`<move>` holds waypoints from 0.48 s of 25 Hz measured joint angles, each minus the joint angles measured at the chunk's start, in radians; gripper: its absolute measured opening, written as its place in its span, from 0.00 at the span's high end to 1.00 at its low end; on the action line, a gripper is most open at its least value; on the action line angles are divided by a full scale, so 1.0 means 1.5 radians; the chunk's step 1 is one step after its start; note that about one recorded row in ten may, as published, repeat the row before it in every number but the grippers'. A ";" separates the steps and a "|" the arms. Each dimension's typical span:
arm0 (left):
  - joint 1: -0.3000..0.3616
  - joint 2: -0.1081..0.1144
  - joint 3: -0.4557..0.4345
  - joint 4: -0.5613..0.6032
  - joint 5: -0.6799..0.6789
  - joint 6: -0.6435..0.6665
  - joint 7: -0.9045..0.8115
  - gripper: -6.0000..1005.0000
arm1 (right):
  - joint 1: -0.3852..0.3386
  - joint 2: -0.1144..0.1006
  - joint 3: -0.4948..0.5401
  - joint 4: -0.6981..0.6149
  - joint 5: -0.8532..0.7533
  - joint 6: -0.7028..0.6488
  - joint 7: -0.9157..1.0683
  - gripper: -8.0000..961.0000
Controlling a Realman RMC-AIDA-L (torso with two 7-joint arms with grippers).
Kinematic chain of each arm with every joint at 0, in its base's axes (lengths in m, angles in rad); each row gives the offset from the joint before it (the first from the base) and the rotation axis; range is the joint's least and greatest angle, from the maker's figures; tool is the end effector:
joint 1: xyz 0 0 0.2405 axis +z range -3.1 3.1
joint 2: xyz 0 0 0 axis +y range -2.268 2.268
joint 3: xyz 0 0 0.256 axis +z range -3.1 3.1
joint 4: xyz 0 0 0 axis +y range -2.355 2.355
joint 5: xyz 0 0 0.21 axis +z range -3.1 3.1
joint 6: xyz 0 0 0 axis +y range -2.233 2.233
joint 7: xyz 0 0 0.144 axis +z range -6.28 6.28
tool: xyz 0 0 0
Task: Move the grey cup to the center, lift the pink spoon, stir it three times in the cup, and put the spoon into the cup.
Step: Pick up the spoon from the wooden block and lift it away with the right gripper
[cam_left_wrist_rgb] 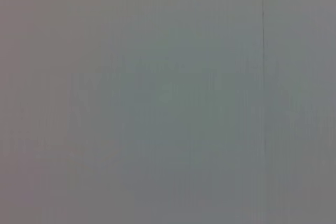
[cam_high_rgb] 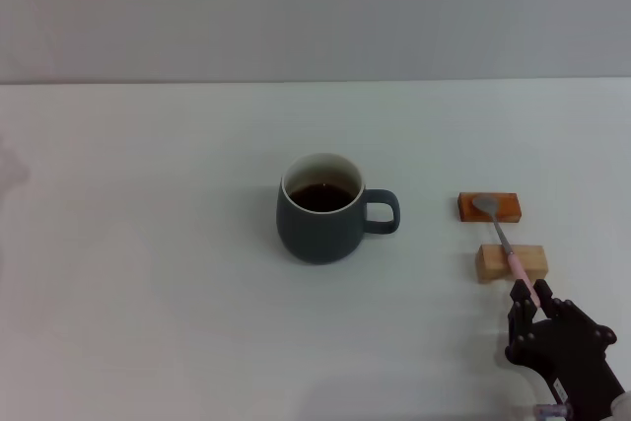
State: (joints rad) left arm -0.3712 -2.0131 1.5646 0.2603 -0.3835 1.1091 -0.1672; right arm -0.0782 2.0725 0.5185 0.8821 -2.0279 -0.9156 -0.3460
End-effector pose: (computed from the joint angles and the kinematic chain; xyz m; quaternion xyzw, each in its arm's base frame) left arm -0.3651 0.3415 0.0753 -0.5802 -0.2363 -0.3038 0.7178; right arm 0.2875 0.1969 -0.1098 -0.7052 0.3742 0.2497 0.5480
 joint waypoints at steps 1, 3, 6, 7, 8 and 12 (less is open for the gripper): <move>0.000 0.000 0.000 0.000 0.000 0.000 0.000 1.00 | 0.000 0.000 0.000 0.000 0.000 0.000 0.000 0.82; 0.000 0.000 0.000 0.000 0.000 0.000 0.000 1.00 | 0.000 0.000 0.000 0.000 0.000 0.000 0.000 0.82; -0.001 0.000 0.000 0.000 0.000 0.000 0.000 1.00 | 0.000 0.000 0.000 0.000 0.000 0.000 -0.001 0.83; -0.001 0.000 0.000 0.000 0.000 0.000 0.000 1.00 | 0.000 0.000 0.000 0.000 0.000 0.000 -0.001 0.83; -0.001 0.000 0.000 0.000 0.000 0.000 0.000 1.00 | 0.000 0.000 0.000 0.000 0.000 0.000 -0.001 0.83; -0.001 0.000 0.000 0.000 0.000 0.000 0.000 1.00 | -0.001 0.000 -0.001 0.000 0.000 -0.003 -0.002 0.83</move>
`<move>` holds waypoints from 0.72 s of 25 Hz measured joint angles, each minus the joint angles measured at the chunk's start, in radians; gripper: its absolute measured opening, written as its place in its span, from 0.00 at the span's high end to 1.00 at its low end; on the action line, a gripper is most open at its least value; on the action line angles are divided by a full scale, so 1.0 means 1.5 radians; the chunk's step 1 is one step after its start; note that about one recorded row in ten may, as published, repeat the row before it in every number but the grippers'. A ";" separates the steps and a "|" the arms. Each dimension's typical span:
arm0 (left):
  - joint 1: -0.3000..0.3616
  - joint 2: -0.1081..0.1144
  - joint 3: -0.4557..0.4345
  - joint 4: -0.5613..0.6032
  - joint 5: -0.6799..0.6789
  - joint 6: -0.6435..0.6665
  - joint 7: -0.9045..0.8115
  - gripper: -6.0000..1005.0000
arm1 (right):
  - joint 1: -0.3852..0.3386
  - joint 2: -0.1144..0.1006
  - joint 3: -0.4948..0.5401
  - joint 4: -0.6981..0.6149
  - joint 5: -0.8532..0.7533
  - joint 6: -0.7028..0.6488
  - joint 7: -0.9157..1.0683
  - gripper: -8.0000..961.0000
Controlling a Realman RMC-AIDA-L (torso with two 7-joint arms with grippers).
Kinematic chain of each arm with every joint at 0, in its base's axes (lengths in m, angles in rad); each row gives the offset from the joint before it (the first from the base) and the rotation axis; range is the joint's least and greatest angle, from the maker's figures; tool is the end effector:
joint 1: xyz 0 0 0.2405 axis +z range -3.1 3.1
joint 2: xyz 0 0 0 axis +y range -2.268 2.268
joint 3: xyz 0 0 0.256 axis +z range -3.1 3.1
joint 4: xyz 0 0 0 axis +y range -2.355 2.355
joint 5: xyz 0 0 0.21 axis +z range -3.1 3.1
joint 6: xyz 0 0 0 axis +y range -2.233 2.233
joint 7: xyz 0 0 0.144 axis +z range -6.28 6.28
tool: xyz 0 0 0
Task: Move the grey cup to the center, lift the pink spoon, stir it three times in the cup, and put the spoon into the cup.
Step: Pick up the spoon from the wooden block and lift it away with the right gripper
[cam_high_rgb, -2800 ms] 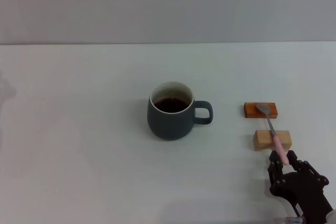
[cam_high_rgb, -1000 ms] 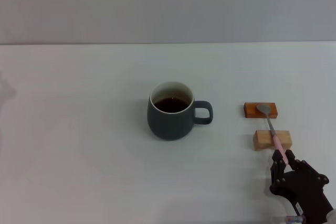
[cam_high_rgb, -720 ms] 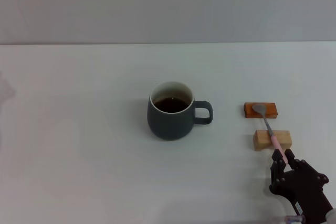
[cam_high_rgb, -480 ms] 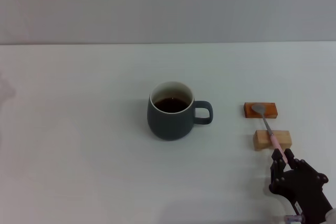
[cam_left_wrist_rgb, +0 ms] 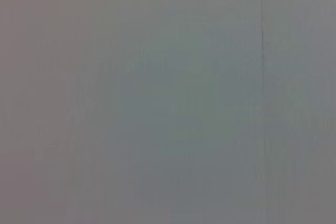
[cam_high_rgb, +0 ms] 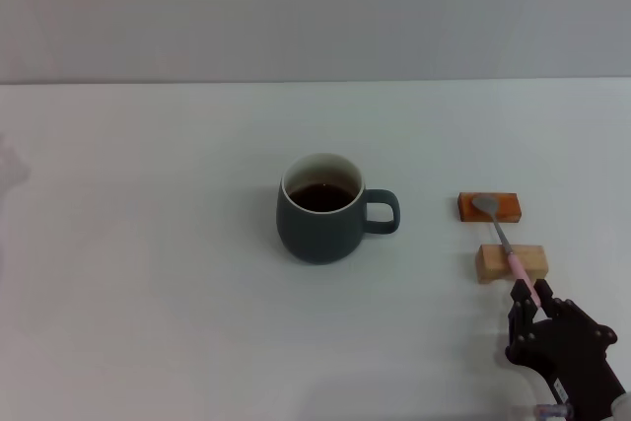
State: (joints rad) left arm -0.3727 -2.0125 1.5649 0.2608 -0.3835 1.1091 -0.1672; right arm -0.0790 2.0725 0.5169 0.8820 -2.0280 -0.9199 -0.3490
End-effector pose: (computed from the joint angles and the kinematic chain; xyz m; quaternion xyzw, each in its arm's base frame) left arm -0.3645 0.3421 0.0756 -0.5805 -0.2354 -0.3044 0.7176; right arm 0.2873 0.1966 -0.1096 -0.7053 0.3724 0.2497 0.5491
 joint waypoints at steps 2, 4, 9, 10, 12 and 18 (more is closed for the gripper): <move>0.000 0.000 0.000 0.000 0.000 0.000 0.000 1.00 | 0.000 0.000 -0.001 0.000 0.000 -0.001 -0.003 0.83; 0.000 0.000 0.000 0.000 0.000 0.000 0.000 1.00 | 0.000 0.000 -0.001 0.000 0.000 -0.003 -0.006 0.83; 0.000 0.000 -0.001 -0.002 0.000 -0.001 0.000 1.00 | -0.001 0.000 -0.002 -0.001 0.000 -0.009 -0.013 0.83; 0.000 0.000 -0.001 -0.002 0.000 -0.001 0.000 1.00 | -0.001 0.000 -0.002 -0.001 0.000 -0.009 -0.013 0.83; 0.000 0.000 -0.001 -0.003 0.000 -0.001 0.000 1.00 | -0.001 0.000 0.000 -0.002 0.000 -0.010 -0.013 0.83; 0.000 0.000 -0.001 -0.004 0.000 -0.003 0.000 1.00 | -0.001 -0.001 0.004 0.000 0.000 -0.011 -0.022 0.83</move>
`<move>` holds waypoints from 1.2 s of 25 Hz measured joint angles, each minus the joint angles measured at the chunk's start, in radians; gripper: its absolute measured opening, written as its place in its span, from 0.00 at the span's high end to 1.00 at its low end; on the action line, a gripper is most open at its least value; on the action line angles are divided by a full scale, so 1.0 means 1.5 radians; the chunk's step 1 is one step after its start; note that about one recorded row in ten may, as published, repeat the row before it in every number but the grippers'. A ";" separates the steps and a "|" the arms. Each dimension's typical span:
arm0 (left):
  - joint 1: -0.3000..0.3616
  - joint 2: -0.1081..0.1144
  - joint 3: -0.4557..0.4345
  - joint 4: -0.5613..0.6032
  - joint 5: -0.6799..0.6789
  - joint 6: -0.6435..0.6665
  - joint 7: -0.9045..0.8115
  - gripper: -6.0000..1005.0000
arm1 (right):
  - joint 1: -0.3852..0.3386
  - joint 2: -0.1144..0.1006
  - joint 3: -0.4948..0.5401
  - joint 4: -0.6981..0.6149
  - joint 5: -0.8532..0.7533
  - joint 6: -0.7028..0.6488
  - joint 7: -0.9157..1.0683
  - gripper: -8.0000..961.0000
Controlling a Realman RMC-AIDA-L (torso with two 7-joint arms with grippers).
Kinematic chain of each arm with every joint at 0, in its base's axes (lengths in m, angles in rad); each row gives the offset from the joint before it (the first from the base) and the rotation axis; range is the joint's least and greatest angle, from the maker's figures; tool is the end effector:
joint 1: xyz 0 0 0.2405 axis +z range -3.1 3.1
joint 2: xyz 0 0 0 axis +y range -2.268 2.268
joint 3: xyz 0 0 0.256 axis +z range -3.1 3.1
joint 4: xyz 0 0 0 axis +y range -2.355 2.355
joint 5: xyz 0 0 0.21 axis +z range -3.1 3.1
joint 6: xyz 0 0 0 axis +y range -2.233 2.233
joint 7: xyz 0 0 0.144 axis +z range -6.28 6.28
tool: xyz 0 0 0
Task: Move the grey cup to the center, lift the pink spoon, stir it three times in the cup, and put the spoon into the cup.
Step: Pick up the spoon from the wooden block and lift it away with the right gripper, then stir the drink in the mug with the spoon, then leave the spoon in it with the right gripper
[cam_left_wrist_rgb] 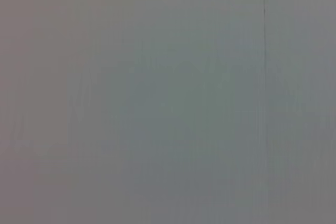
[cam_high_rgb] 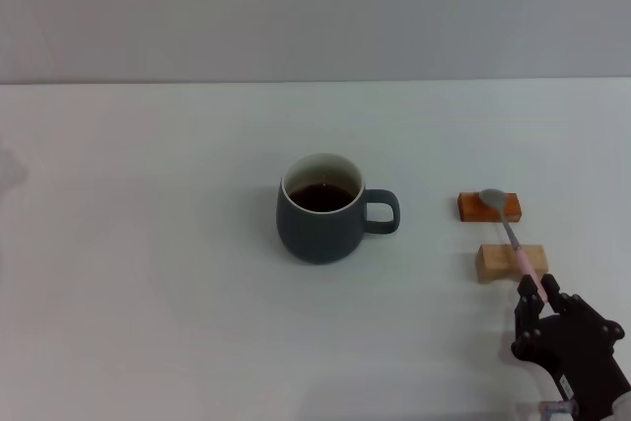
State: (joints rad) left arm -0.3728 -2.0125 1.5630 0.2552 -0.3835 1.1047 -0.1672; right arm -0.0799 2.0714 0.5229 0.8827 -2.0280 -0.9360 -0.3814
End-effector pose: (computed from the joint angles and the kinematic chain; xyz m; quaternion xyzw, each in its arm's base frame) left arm -0.3666 0.3414 0.0751 -0.5804 -0.2388 -0.3009 0.7180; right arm 0.2877 0.1980 -0.1060 -0.7058 0.3578 0.2447 0.5604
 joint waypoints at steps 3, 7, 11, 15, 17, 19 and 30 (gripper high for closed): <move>-0.001 0.000 0.000 -0.002 0.000 -0.002 0.000 1.00 | -0.004 -0.001 0.003 0.019 0.000 0.000 -0.033 0.83; -0.002 0.000 0.000 -0.003 0.000 -0.003 0.000 1.00 | -0.018 -0.008 0.011 0.070 0.000 0.011 -0.088 0.83; -0.003 0.000 0.000 -0.003 0.000 -0.006 0.000 1.00 | -0.037 -0.023 0.030 0.144 0.000 0.051 -0.142 0.83; -0.003 0.000 0.000 -0.004 0.000 -0.007 0.000 1.00 | -0.050 -0.035 0.048 0.205 0.001 0.094 -0.183 0.83; -0.001 0.000 0.000 -0.005 0.000 -0.007 0.000 1.00 | -0.053 -0.040 0.058 0.231 0.001 0.125 -0.204 0.83; 0.000 0.000 0.000 -0.005 0.000 -0.007 0.000 1.00 | -0.055 -0.044 0.073 0.261 0.001 0.161 -0.226 0.83; 0.001 -0.001 0.000 -0.005 -0.001 -0.008 -0.001 1.00 | -0.087 -0.040 0.198 0.435 -0.002 0.434 -0.364 0.83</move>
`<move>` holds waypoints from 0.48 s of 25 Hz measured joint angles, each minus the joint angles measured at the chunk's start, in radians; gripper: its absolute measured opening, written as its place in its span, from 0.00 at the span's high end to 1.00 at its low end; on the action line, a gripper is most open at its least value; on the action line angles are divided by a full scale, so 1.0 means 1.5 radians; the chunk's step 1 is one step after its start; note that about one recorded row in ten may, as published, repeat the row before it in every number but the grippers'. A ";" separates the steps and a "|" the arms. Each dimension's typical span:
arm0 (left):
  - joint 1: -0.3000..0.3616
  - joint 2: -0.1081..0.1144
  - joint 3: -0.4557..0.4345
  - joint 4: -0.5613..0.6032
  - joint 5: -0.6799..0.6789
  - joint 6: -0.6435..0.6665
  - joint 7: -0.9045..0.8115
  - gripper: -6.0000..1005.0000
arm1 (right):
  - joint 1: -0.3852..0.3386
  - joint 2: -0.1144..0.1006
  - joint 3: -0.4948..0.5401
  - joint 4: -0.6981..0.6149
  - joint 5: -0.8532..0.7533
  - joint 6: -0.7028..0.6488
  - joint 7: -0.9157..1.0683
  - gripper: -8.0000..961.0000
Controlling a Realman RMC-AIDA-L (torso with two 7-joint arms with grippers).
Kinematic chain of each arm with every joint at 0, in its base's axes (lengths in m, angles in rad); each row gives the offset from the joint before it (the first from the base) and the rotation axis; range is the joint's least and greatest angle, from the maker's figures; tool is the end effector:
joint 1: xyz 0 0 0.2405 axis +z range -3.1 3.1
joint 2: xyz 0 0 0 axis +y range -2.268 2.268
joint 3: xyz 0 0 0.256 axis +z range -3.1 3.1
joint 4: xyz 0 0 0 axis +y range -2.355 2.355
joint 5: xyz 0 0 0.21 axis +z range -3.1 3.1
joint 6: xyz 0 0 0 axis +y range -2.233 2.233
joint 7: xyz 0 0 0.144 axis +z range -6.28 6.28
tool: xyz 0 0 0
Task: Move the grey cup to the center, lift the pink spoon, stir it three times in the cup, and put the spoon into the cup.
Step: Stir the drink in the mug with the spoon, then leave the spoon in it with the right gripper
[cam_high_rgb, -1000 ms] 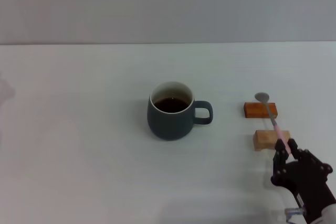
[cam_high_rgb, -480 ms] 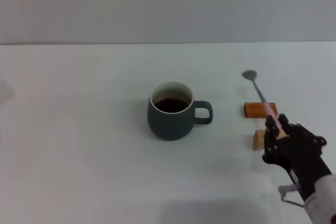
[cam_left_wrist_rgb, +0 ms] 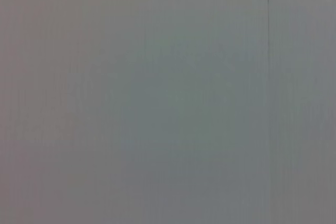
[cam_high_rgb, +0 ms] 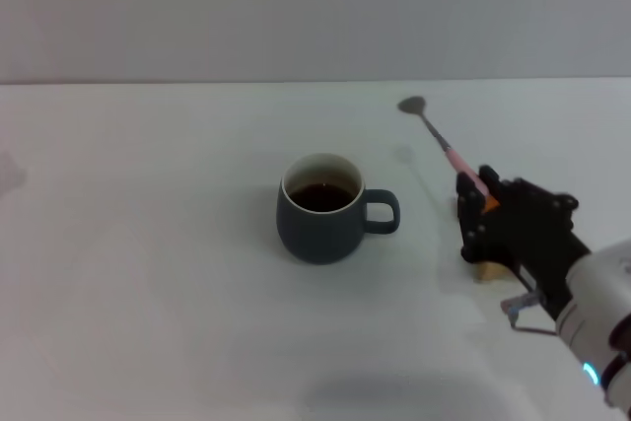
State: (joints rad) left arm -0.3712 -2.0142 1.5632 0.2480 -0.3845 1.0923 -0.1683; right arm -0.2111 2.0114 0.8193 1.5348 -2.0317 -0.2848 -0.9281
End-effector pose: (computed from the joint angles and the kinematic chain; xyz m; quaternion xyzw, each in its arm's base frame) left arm -0.3701 0.3397 0.0728 -0.5813 -0.2471 -0.2944 0.7172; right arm 0.1919 0.2447 -0.0577 -0.7947 0.2520 0.2198 0.5065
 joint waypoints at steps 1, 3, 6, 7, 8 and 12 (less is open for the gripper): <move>0.000 0.000 0.000 0.000 0.000 0.000 0.000 1.00 | -0.003 0.001 0.030 0.033 -0.003 0.060 -0.005 0.83; 0.000 -0.001 0.000 -0.001 0.000 0.000 0.000 1.00 | -0.003 0.001 0.041 0.046 -0.005 0.087 -0.005 0.83; 0.001 -0.002 0.000 -0.001 -0.002 0.000 0.000 1.00 | -0.005 0.004 0.081 0.090 -0.024 0.171 -0.005 0.83; 0.001 -0.002 0.000 -0.001 -0.002 0.000 0.000 1.00 | -0.006 0.008 0.095 0.104 -0.035 0.200 -0.005 0.83; 0.002 -0.002 0.000 -0.001 -0.003 0.000 0.000 1.00 | -0.008 0.015 0.108 0.117 -0.044 0.227 -0.003 0.83; 0.003 -0.003 0.000 -0.001 -0.006 0.000 0.000 1.00 | -0.016 0.042 0.169 0.181 -0.098 0.351 0.014 0.83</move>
State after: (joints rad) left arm -0.3667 -2.0182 1.5631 0.2469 -0.3929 1.0920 -0.1688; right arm -0.2348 2.0744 1.0735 1.8069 -2.1788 0.2420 -0.9075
